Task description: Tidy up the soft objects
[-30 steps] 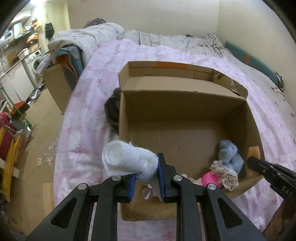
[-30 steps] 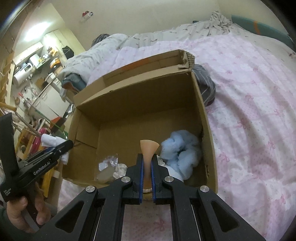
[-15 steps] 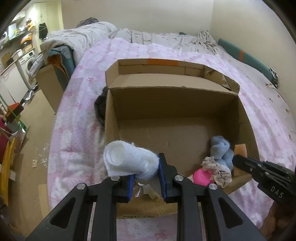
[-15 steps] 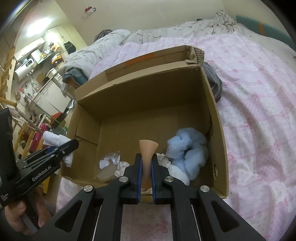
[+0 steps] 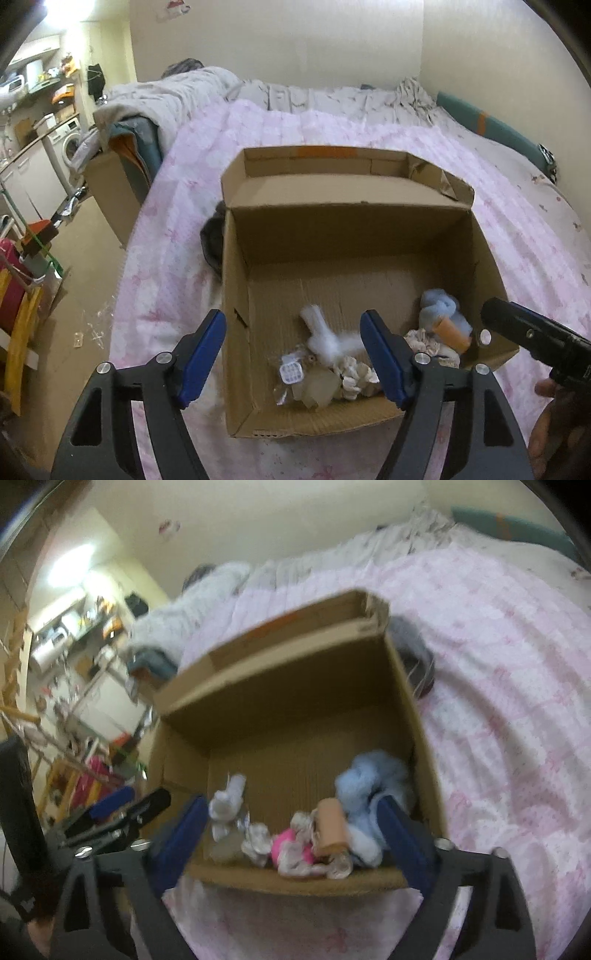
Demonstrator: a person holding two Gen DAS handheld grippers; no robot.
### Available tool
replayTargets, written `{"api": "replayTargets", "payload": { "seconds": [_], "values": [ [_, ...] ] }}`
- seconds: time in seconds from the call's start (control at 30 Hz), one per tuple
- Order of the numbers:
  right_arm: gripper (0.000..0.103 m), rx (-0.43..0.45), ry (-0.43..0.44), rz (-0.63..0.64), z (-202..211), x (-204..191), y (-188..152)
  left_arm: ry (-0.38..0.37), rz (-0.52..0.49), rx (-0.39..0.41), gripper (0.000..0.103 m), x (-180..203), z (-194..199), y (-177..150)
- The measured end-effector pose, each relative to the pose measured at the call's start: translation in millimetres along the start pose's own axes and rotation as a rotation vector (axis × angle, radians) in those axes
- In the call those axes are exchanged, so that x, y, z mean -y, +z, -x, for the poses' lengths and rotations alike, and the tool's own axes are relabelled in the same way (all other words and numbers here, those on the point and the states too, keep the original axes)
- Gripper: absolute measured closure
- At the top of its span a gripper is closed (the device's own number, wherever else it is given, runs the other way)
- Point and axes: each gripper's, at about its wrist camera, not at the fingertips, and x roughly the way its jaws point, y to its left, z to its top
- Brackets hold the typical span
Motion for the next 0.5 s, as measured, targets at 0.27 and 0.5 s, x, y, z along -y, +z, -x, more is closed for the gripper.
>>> {"api": "replayTargets", "payload": {
  "seconds": [0.27, 0.5],
  "values": [
    [0.000, 0.063, -0.016, 0.026, 11.7, -7.7, 7.2, 0.030, 0.037, 0.081, 0.030, -11.2, 27.8, 8.5],
    [0.000, 0.183, -0.086, 0.122, 59.1, -23.6, 12.4, 0.019, 0.060, 0.219, 0.030, -21.0, 90.5, 8.4]
  ]
}}
